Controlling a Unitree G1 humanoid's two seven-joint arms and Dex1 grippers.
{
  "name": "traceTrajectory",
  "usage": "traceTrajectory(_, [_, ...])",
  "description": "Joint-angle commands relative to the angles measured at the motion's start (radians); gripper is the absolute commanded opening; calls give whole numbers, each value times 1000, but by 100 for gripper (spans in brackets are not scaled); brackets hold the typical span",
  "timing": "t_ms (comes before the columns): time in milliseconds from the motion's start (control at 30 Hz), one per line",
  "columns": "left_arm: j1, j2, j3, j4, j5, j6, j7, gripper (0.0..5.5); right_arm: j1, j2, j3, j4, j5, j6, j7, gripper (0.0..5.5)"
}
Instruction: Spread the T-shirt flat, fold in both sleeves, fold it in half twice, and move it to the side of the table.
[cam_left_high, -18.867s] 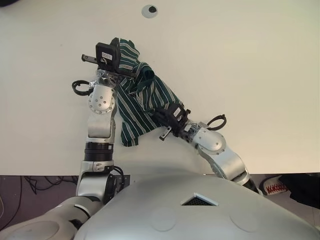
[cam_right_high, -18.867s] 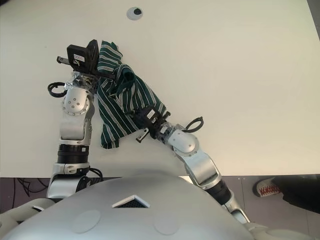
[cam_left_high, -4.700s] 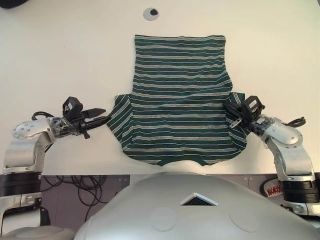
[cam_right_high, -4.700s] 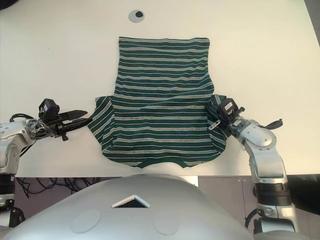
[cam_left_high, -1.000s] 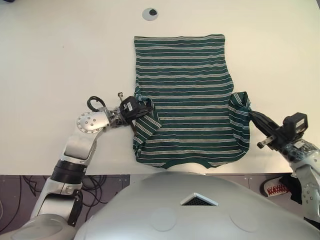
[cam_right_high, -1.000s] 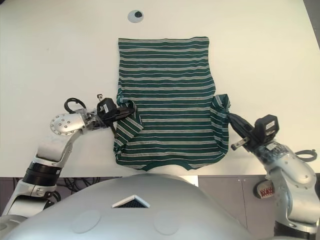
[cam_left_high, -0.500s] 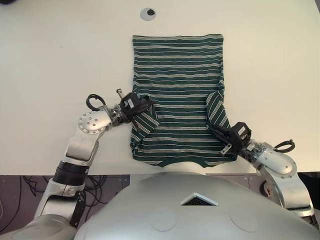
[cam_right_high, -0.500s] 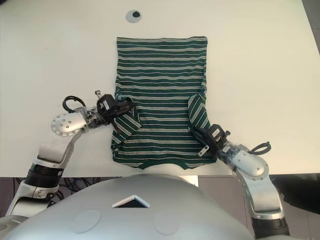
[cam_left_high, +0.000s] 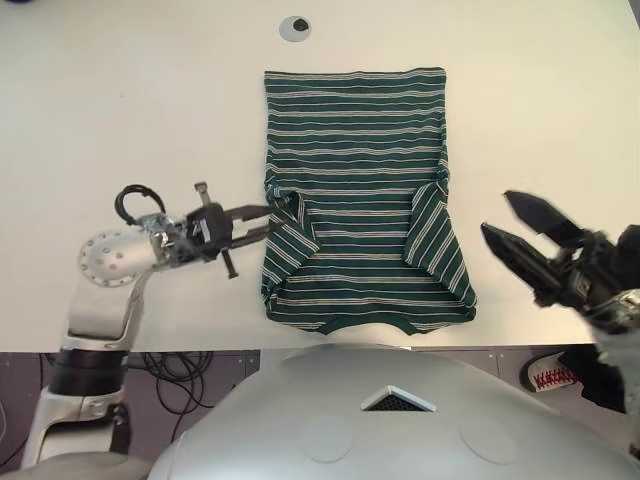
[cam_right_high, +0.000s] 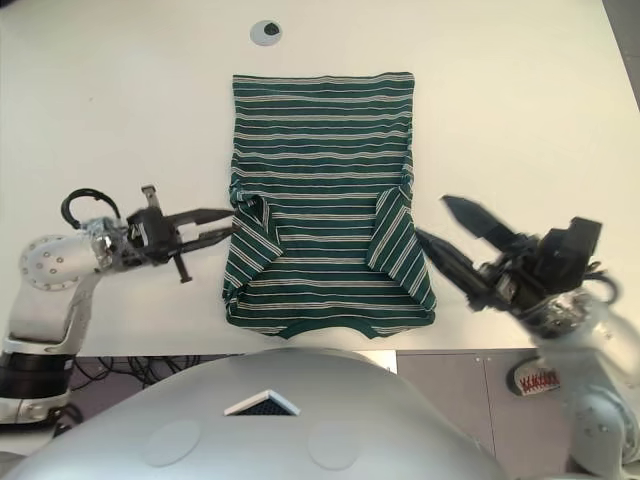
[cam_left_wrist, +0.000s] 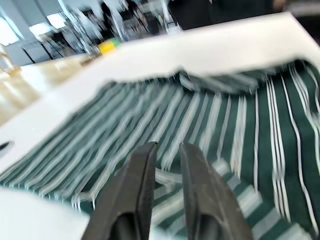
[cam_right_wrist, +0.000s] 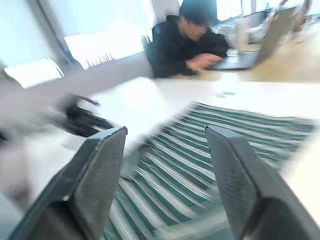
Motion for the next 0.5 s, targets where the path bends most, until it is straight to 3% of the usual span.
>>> traceTrajectory(33, [94,138,25,-14,60,-63,-87,152,152,-153,15,76,-514,-286,117,283])
traceTrajectory(167, [141,229,59,-20,131,-104,-108,206,167,-197,-51,162,-675,-419,150,283])
traceTrajectory(267, [179,292,44,-20,192,-179,-138,240,170,-222,-27,223,-821,-553,144,283])
traceTrajectory(400, [156,288,38,-10,211,-237,-115,303,178,-215,15,254,-926,-620,140,283])
traceTrajectory(500, [138,262,-13,24,278,-267,-78,342,164,-211,70,287,-958,-661,136,324])
